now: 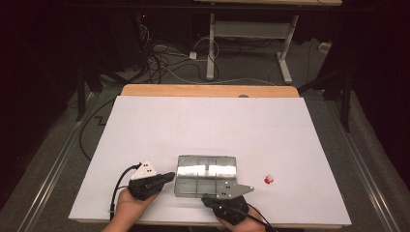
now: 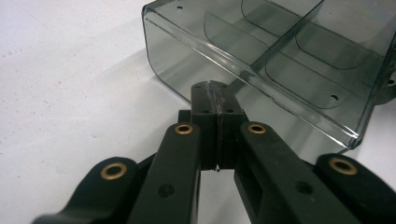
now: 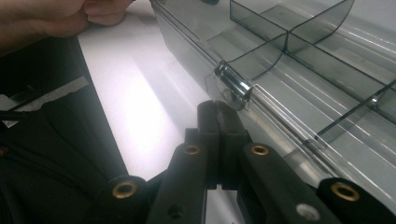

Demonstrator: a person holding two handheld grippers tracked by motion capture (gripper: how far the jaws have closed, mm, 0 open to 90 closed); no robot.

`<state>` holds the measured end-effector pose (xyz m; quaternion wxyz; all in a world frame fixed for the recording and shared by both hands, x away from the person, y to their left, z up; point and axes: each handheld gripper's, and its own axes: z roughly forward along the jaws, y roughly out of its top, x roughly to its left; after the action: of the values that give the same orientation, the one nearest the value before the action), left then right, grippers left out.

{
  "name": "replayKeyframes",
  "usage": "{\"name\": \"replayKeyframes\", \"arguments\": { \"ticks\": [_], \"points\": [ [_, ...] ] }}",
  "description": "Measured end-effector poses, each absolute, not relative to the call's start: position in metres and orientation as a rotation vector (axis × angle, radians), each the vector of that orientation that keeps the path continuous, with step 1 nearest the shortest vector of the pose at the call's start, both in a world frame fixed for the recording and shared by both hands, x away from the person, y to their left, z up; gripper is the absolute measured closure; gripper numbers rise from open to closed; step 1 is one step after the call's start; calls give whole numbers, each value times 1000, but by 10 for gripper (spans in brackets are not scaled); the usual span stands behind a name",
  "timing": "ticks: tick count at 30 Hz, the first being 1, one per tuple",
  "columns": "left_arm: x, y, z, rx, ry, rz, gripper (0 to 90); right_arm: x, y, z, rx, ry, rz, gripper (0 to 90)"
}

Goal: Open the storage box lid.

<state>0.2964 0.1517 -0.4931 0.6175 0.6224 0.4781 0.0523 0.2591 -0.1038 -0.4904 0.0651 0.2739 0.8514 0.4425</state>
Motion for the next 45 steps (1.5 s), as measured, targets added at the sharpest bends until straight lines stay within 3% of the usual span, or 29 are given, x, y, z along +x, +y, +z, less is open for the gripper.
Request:
{"name": "replayKeyframes", "arguments": {
  "ticks": [45],
  "points": [
    [296,153,-492,1423,1100,113,874,256,-111,-485,800,2488,1483,900]
  ]
}}
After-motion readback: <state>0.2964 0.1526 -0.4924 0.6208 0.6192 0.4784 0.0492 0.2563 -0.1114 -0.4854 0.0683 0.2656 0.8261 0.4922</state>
